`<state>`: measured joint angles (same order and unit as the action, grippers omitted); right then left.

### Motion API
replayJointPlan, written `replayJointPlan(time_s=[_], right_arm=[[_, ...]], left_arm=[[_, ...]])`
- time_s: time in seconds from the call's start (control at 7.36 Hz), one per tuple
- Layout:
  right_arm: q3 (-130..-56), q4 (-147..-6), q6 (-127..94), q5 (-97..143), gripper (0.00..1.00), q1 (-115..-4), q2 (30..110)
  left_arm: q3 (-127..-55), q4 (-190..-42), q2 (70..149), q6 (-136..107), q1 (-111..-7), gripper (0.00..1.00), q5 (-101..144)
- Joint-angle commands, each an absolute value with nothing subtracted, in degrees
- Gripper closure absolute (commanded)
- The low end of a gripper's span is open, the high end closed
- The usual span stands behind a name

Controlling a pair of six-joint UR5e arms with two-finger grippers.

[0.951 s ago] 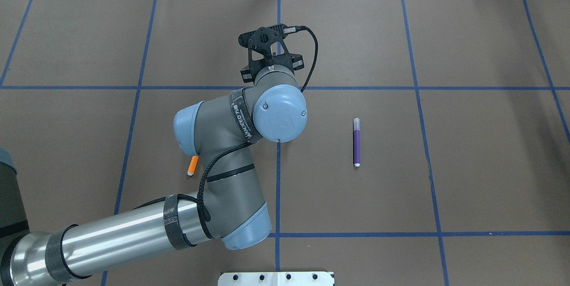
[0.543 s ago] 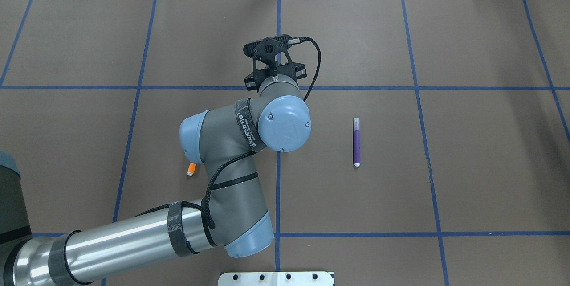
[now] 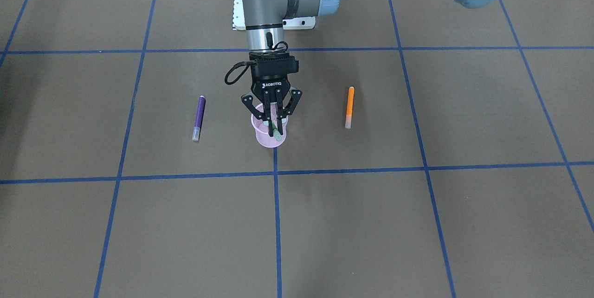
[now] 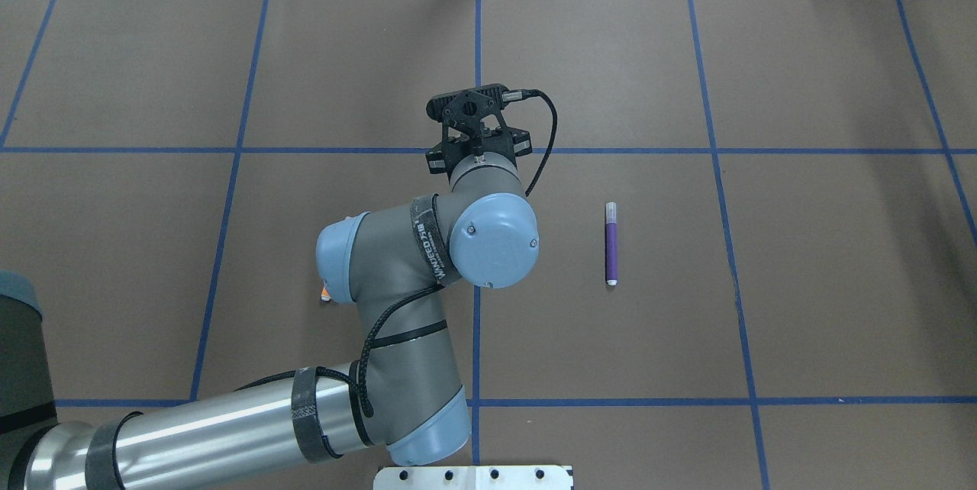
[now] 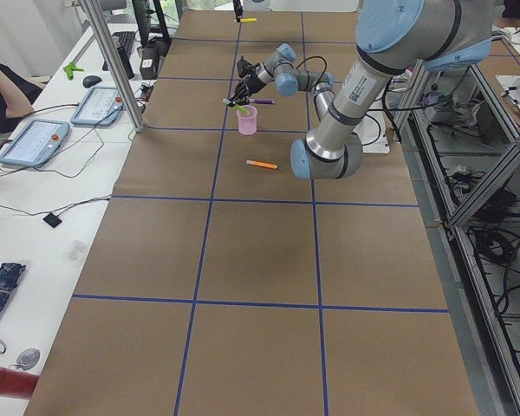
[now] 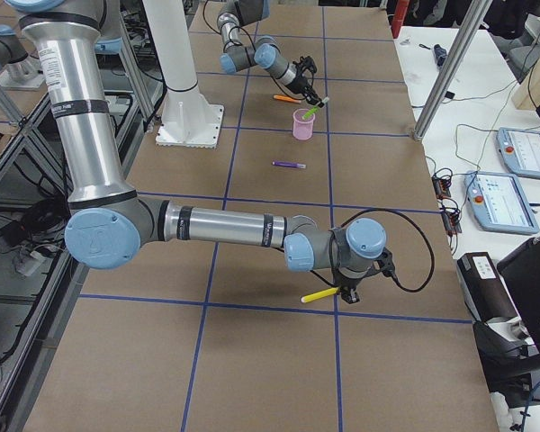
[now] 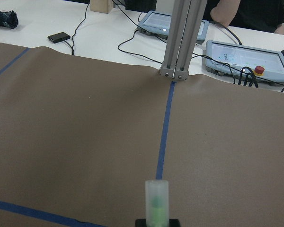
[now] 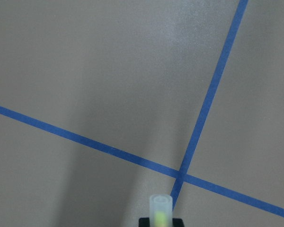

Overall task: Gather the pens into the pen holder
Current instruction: 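Lower the green marker into the pink cup and open the left gripper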

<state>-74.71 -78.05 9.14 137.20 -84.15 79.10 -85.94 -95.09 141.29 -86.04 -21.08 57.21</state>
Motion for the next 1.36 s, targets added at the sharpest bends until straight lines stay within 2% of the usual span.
replayJointPlan(time_s=[0.0,0.68,0.81,0.95,1.09,1.22], right_arm=[[-74.6,-78.1,9.1,137.2,1.00,-84.1,79.1],[-74.6,-78.2,9.0,137.2,1.00,-84.1,79.1],[-74.6,-78.2,9.1,137.2,1.00,-84.1,79.1],[-74.6,-78.2,9.0,137.2,1.00,-84.1,79.1],[-74.6,-78.2,8.7,137.2,1.00,-84.1,79.0],[-74.6,-78.1,8.0,137.4,1.00,-84.1,78.4]], left_arm=[[-85.8,-95.3,141.2,-86.0,-20.4,1.00,56.7],[-85.5,-95.3,141.2,-86.0,-19.2,1.00,55.6],[-85.6,-95.3,141.2,-86.0,-19.2,0.51,55.6],[-85.6,-95.3,140.7,-85.9,-19.2,0.11,55.5],[-85.7,-95.3,140.3,-85.9,-19.2,0.01,55.5],[-86.4,-95.3,140.4,-85.5,-19.2,0.01,55.7]])
